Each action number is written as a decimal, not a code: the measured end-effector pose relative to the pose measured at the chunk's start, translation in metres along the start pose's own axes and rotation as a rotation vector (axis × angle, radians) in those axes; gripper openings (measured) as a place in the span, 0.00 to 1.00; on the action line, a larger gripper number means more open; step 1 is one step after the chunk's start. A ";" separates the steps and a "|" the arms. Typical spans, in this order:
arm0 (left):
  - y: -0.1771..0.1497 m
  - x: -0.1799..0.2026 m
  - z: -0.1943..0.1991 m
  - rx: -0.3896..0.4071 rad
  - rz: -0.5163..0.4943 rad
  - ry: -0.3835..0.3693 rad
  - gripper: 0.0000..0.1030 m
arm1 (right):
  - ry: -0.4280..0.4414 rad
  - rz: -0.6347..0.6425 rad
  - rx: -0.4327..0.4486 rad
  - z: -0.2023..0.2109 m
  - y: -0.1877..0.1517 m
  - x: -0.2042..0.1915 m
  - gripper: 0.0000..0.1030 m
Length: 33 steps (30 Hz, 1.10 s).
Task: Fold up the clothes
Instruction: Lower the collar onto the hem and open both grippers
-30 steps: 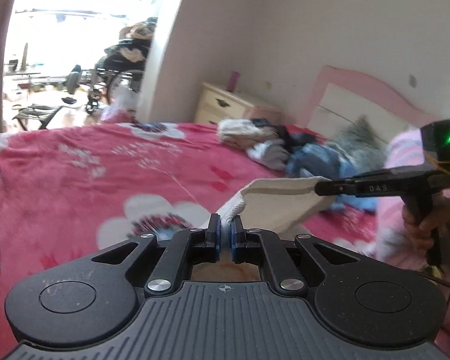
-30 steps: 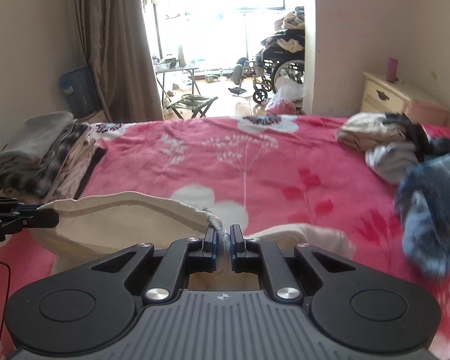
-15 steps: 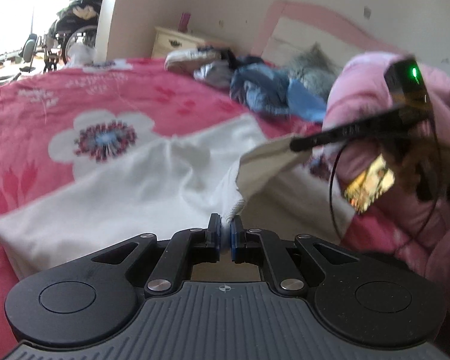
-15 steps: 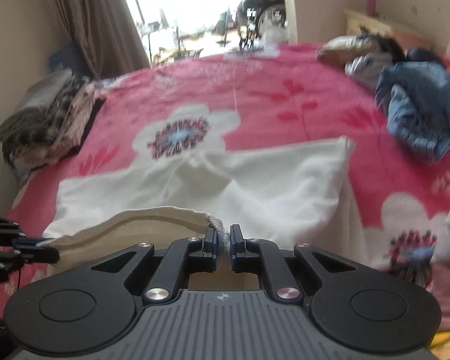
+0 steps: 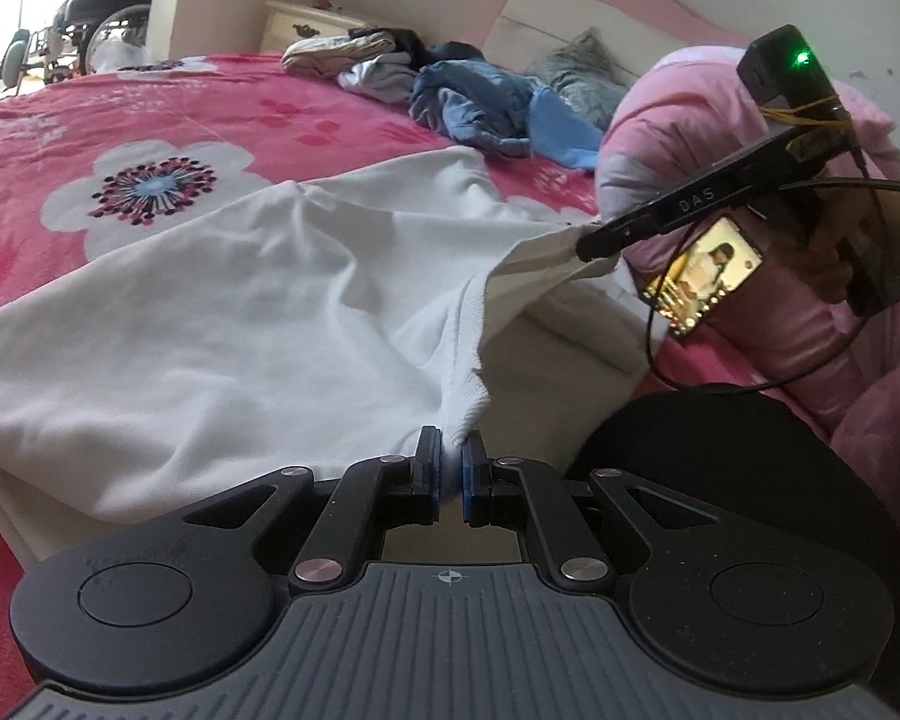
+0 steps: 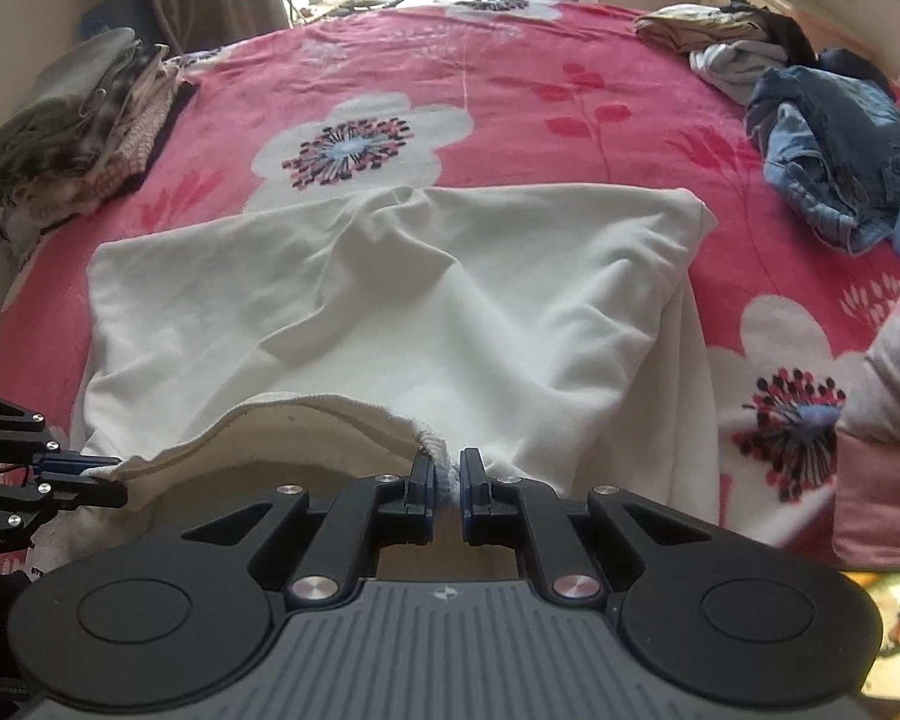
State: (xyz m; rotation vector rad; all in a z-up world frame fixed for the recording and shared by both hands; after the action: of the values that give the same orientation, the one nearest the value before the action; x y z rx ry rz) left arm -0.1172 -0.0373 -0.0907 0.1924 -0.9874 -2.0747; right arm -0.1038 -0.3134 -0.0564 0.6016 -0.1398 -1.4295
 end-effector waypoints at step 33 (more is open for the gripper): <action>-0.025 0.028 -0.009 -0.132 -0.227 -0.152 0.04 | -0.053 -0.031 -0.155 -0.013 -0.041 0.015 0.09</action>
State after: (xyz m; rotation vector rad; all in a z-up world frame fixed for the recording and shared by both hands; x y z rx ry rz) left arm -0.1472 -0.0534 -0.1090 0.0824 -0.9497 -2.3832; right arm -0.1321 -0.3247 -0.0903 0.4408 -0.0608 -1.4721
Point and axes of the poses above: each gripper's, at about its wrist camera, not at the fingertips, and z roughly against the way its jaws point, x to its right, y to its top, the point moved 3 cm from there along -z, roughly the way its jaws point, and after that the axes turned 11 degrees about y, right-handed, at the moved point
